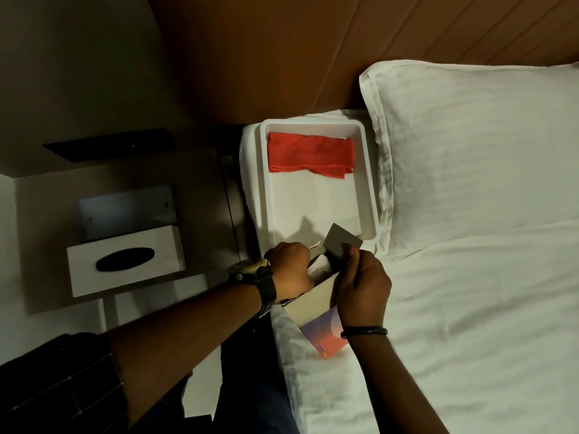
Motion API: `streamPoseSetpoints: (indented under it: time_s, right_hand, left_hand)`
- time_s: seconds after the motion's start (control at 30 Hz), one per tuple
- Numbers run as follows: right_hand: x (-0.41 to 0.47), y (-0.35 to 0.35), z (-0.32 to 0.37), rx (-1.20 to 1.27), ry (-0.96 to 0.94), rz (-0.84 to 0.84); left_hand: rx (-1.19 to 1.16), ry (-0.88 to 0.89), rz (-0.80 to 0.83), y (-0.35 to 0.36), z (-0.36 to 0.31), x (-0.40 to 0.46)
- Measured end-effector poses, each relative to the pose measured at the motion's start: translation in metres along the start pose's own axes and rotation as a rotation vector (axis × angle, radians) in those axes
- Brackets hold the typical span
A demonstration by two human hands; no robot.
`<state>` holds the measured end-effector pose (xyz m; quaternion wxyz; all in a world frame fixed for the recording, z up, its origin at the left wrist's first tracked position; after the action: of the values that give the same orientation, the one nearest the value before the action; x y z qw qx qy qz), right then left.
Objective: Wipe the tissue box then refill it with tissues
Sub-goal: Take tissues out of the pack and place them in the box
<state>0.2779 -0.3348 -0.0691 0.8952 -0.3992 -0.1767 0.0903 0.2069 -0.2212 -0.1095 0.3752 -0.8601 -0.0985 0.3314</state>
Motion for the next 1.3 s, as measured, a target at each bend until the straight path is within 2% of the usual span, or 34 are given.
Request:
streamPoseSetpoints:
  time_s: [0.1, 0.2, 0.37, 0.5, 0.63, 0.7, 0.8, 0.9, 1.0, 1.13, 1.3]
  right_hand:
    - [-0.004, 0.004, 0.000, 0.022, 0.020, 0.016]
    - [-0.006, 0.005, -0.001, 0.016, 0.022, 0.011]
    - [-0.006, 0.005, -0.004, -0.024, 0.010, 0.002]
    - [-0.005, 0.004, -0.006, -0.018, 0.009, 0.003]
    - [-0.008, 0.005, -0.005, -0.027, -0.002, 0.022]
    - [-0.008, 0.005, -0.004, -0.025, -0.009, 0.021]
    - [-0.008, 0.009, -0.003, -0.004, -0.022, 0.022]
    - [-0.009, 0.013, -0.002, 0.009, -0.028, 0.029]
    - [-0.008, 0.015, -0.005, 0.002, -0.042, 0.021]
    - [-0.005, 0.017, -0.014, -0.003, -0.027, 0.035]
    - [-0.010, 0.029, -0.011, 0.044, 0.031, 0.153]
  left_hand:
    - [0.095, 0.038, 0.027, 0.008, 0.002, 0.003]
    - [0.148, 0.145, -0.023, 0.010, 0.003, 0.002]
    - [0.019, 0.250, -0.153, 0.004, 0.011, -0.005]
    - [-0.123, 0.215, -0.255, -0.008, 0.018, -0.017]
    - [-0.137, 0.135, -0.323, -0.018, 0.028, -0.022]
    - [-0.174, 0.100, -0.300, -0.018, 0.032, -0.021]
    - [-0.296, 0.054, -0.121, -0.008, 0.033, -0.015]
    - [-0.293, 0.046, 0.013, 0.004, 0.029, -0.012]
    - [-0.299, 0.022, -0.014, -0.002, 0.032, -0.010]
    - [-0.639, -0.184, 0.016, -0.020, 0.049, -0.010]
    - [-0.733, -0.346, 0.071, -0.018, 0.071, -0.019]
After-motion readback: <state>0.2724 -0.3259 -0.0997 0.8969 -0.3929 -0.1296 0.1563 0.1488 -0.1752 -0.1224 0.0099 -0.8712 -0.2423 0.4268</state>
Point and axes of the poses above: each hand's wrist, its own x-axis towards the middle knuckle, its own y-axis out of the palm, z = x × y, the point moved 7 cm from there along x, towards the middle knuckle, and after that the axes turned 10 degrees about -z, right-handed, at the moved point
